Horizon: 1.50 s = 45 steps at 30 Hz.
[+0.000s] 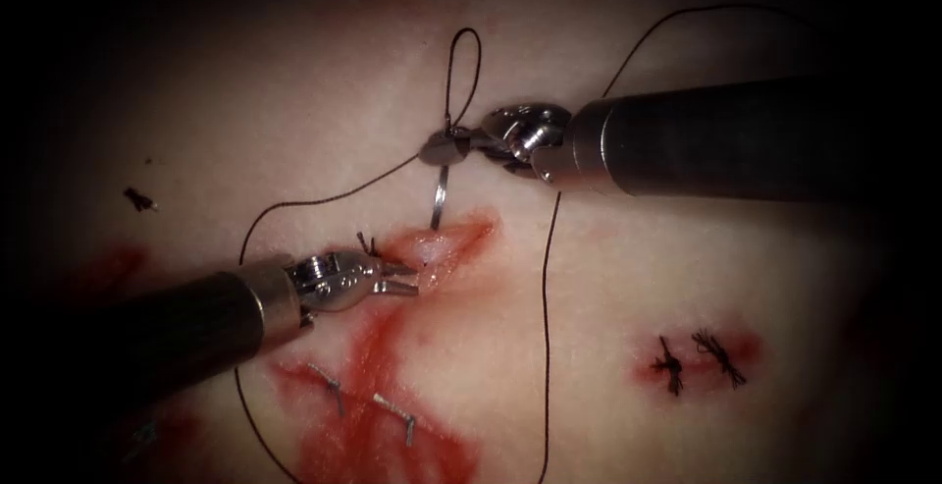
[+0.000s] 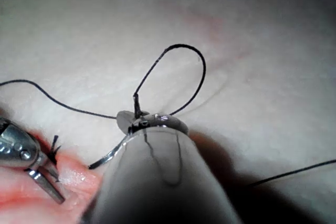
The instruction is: Wound Closure
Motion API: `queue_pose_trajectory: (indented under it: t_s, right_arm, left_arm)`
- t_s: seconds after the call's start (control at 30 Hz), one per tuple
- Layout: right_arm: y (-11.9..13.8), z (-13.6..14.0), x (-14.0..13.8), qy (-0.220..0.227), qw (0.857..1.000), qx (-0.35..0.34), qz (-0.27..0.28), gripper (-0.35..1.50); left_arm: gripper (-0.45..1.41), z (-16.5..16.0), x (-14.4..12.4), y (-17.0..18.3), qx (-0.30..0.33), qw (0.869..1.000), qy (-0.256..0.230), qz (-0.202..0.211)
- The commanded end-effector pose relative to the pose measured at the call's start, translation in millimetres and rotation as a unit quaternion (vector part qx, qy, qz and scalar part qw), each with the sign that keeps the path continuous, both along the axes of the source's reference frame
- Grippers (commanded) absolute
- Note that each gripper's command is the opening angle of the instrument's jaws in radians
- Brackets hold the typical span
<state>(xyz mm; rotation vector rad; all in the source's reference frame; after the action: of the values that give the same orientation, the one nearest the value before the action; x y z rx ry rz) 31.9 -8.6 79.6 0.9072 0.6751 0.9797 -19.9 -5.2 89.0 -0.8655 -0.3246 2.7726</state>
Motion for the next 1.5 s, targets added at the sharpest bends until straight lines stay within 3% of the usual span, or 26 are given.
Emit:
queue_pose_trajectory:
  t_s: [0.03,0.23,0.6,0.87,1.2,1.5]
  right_arm:
    - [-0.4,0.6,0.9,0.010,1.000,0.011,0.004,-0.35]
    - [-1.5,1.2,1.2,0.040,0.996,0.066,0.040,-0.35]
    - [-5.1,1.8,1.5,0.042,0.984,0.168,0.046,-0.35]
    - [-6.5,2.1,1.5,0.049,0.977,0.200,0.048,-0.35]
    - [-4.3,1.7,0.9,0.056,0.974,0.209,0.070,-0.35]
    - [-2.3,2.6,0.5,0.059,0.973,0.205,0.092,-0.35]
  left_arm:
    - [0.31,0.7,-0.5,0.1,0.000,1.000,-0.001,0.000]
    - [0.31,0.7,-0.5,0.1,0.001,1.000,-0.002,0.001]
    - [0.31,0.9,-0.6,-0.1,0.000,1.000,-0.002,0.002]
    - [0.31,1.5,-0.6,-0.6,0.003,1.000,0.000,0.008]
    - [0.27,3.0,-0.3,-3.4,0.030,0.999,0.015,0.031]
    - [0.24,2.4,-0.5,-5.7,0.065,0.996,0.031,0.059]
